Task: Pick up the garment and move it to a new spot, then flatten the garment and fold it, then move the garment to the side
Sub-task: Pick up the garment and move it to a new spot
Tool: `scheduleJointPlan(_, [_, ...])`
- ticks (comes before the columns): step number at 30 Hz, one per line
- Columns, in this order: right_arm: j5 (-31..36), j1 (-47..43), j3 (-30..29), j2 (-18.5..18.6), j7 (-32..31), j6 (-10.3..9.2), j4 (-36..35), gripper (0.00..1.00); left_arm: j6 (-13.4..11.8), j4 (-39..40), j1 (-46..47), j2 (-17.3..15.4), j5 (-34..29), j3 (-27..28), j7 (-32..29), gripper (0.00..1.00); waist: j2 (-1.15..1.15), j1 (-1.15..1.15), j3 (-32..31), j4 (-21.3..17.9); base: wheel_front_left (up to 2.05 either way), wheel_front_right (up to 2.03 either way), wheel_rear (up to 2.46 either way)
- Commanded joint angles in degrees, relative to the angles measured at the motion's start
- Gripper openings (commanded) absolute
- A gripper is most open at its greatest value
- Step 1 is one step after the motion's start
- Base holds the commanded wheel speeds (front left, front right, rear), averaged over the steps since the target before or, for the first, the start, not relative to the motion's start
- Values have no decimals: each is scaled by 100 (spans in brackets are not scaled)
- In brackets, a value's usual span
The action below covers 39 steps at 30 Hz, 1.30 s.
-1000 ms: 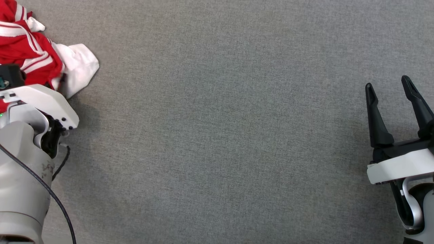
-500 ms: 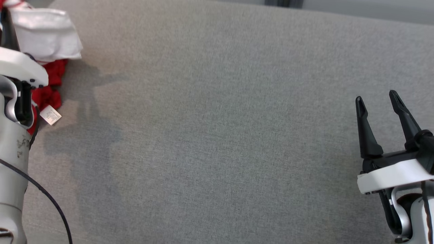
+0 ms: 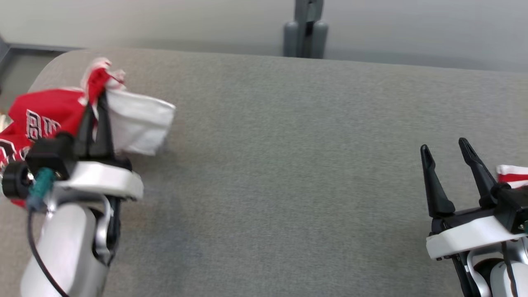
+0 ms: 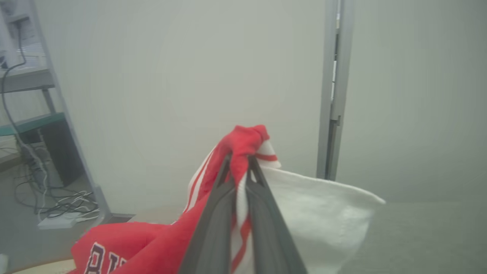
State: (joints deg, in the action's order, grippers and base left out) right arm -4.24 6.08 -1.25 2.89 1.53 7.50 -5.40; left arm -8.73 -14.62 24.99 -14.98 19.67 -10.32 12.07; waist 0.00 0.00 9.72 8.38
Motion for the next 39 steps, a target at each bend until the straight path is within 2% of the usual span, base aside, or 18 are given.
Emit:
scheduleJointPlan(1, [-41, -79, -8, 18, 19, -1, -40, 100, -66, 190, -151, -38, -66, -33, -44, 0, 0, 0, -159, -218, 0, 0, 0])
scheduleJointPlan(8, [-274, -272, -2, 15, 47, -1, -50, 100, -236, 1359, -1114, 107, -211, -578, -670, 0, 0, 0, -379, -696, 0, 0, 0])
scheduleJointPlan(12, [-405, -243, 56, 15, 86, -1, -41, 100, -121, 1488, -1209, 307, -171, -932, -890, 0, 0, 0, -311, -1068, 0, 0, 0])
scheduleJointPlan(21, [-689, -75, 154, 16, 335, -1, 106, 100, 399, 1010, -693, 721, -250, -1795, -1135, 0, 0, 0, 105, -2100, 0, 0, 0])
scheduleJointPlan(27, [-884, -21, 57, 12, 556, -1, 228, 100, 805, 567, -209, 945, -336, -2387, -1283, 0, 0, 0, 540, -2563, 0, 0, 0])
scheduleJointPlan(28, [-945, 15, 75, 13, 643, -1, 294, 100, 940, 322, -122, 996, -252, -2537, -1389, 0, 0, 0, 629, -2657, 0, 0, 0])
scheduleJointPlan(31, [-997, 73, 91, 12, 743, 0, 383, 100, 1066, -50, -36, 1072, -121, -2677, -1496, 0, 0, 0, 711, -2704, 0, 0, 0])
scheduleJointPlan(37, [-974, 121, 65, 12, 798, -1, 488, 100, 1135, -446, 126, 1131, 30, -2782, -1405, 0, 0, 0, 728, -2579, 0, 0, 0])
scheduleJointPlan(38, [-952, 125, 55, 13, 795, -1, 497, 100, 1145, -491, 167, 1139, 36, -2818, -1353, 9, 0, 0, 716, -2522, 0, 0, 0])
scheduleJointPlan(39, [-948, 130, 50, 13, 790, -1, 495, 100, 1095, -502, 214, 1146, 10, -2812, -1252, 44, 0, 0, 706, -2463, 0, 0, 0])
